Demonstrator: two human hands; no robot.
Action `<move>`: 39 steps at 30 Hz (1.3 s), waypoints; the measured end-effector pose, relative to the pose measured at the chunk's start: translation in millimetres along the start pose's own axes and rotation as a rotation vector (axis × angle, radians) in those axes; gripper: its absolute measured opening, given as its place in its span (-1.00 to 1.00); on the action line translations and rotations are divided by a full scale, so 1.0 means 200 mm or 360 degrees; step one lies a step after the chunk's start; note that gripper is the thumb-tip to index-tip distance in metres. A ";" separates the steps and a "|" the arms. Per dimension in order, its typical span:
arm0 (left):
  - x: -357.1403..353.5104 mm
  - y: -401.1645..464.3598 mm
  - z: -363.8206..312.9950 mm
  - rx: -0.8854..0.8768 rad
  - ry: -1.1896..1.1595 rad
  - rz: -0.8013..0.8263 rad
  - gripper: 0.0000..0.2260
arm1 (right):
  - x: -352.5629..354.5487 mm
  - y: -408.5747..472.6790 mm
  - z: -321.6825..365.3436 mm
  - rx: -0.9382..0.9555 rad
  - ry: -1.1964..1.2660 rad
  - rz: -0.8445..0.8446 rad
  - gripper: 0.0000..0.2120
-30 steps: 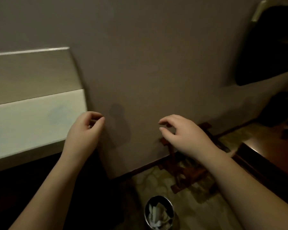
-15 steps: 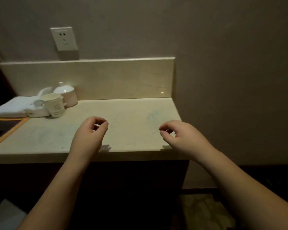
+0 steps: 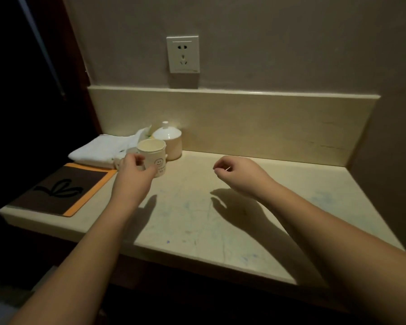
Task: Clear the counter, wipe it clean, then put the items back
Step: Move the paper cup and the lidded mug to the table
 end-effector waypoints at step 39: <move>-0.14 0.32 0.17 0.0137 -0.0011 -0.0145 -0.21 | -0.56 0.62 -0.13 -0.0816 0.1132 -0.0010 -0.80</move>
Point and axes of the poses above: each hand's wrist, its own y-axis towards the middle knuckle, its own x-axis out of the back of the hand, z = x × y, the point moved 10 cm from there along y, towards the middle knuckle, and after that the axes turned 14 degrees about y, right-handed, at the moved point
